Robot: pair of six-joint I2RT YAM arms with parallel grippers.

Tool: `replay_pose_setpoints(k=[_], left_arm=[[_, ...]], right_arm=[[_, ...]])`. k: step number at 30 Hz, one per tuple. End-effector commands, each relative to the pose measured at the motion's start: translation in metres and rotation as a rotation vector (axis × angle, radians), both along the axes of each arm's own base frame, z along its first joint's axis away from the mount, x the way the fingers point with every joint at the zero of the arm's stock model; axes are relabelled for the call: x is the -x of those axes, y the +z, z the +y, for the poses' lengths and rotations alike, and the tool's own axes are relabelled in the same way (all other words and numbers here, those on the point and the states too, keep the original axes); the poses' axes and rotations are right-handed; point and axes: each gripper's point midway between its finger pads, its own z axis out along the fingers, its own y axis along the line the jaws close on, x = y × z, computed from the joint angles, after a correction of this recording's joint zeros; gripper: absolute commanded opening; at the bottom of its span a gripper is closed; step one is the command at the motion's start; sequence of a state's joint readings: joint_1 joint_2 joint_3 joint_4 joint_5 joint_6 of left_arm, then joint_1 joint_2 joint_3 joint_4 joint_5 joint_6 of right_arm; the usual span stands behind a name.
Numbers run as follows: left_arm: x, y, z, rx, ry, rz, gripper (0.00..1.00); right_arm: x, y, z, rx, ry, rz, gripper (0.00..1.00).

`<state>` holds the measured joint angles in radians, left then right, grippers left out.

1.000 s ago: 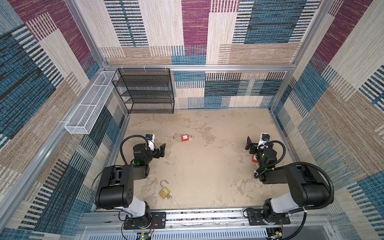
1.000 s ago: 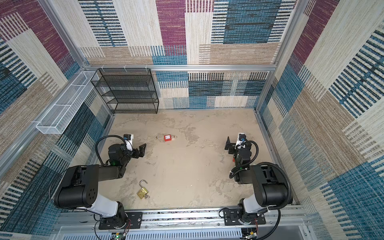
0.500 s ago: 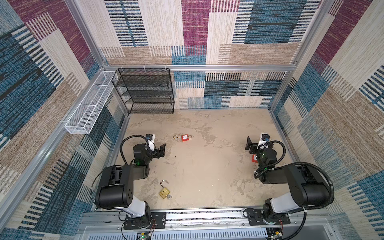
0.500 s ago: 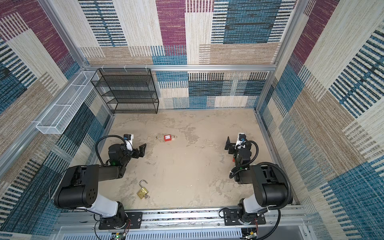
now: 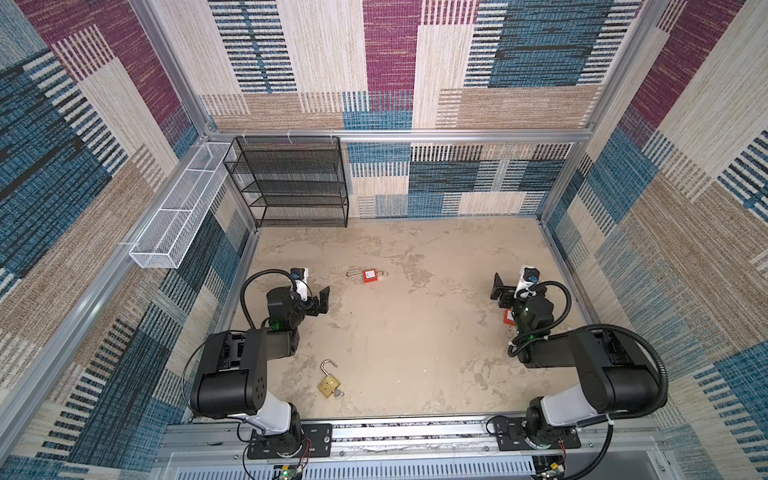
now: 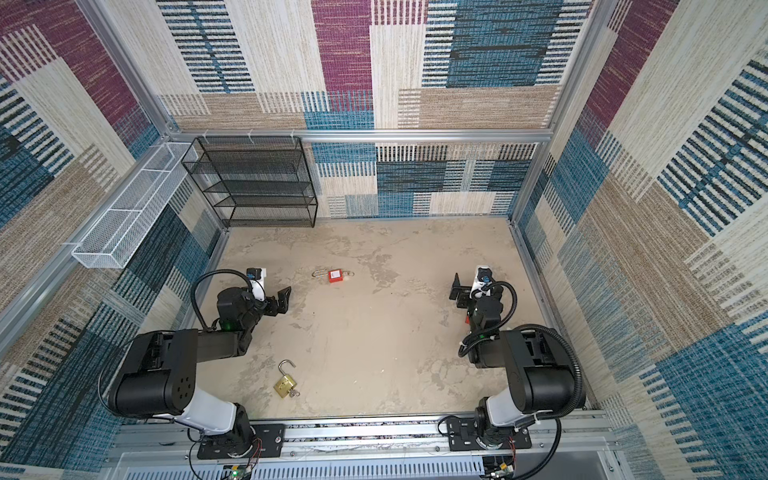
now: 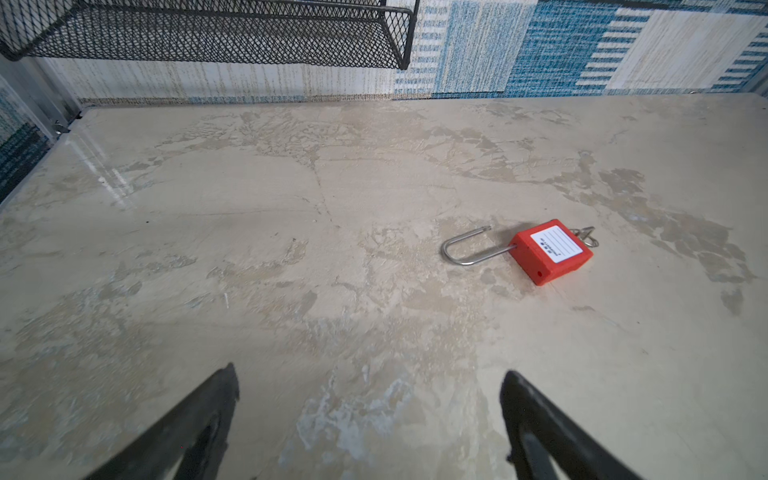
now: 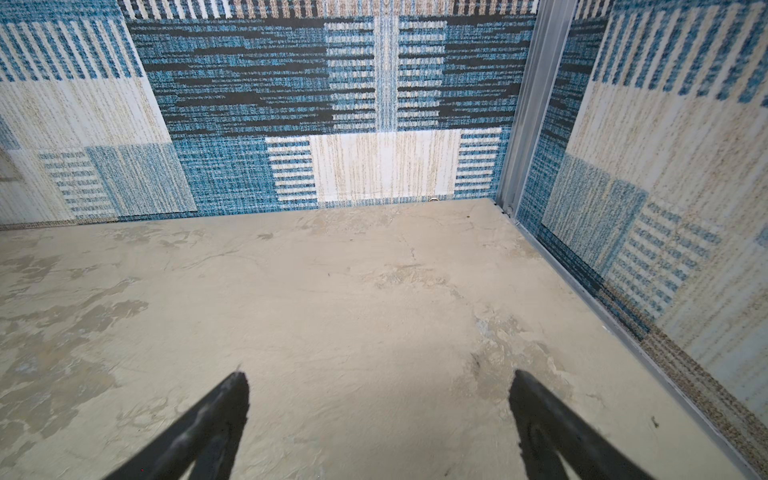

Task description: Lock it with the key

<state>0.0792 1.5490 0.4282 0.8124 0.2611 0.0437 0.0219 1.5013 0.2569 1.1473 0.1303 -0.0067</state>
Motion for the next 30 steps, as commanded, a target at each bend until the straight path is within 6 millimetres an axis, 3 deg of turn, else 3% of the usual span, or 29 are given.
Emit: replay_pose_setpoints(k=[1, 18, 24, 27, 30], left_arm=[[-0.002, 0.003, 0.005, 0.003, 0.032, -0.005, 0.99], [-0.002, 0.006, 0.009, -0.001, 0.055, -0.014, 0.99], [0.009, 0.04, 0.045, -0.035, 0.292, 0.045, 0.99], [0.022, 0.06, 0.05, -0.068, 0.332, 0.096, 0.99], [0.041, 0.077, 0.057, -0.092, 0.378, 0.142, 1.0]], right_arm=[[-0.001, 0.007, 0.001, -0.004, 0.005, -0.029, 0.99], [-0.001, 0.008, 0.001, -0.004, 0.005, -0.029, 0.99], [0.0, 0.009, 0.001, -0.004, 0.005, -0.036, 0.99], [0.0, 0.01, 0.001, 0.0, 0.006, -0.038, 0.99], [-0.018, 0.016, 0.008, 0.008, 0.047, 0.045, 0.99]])
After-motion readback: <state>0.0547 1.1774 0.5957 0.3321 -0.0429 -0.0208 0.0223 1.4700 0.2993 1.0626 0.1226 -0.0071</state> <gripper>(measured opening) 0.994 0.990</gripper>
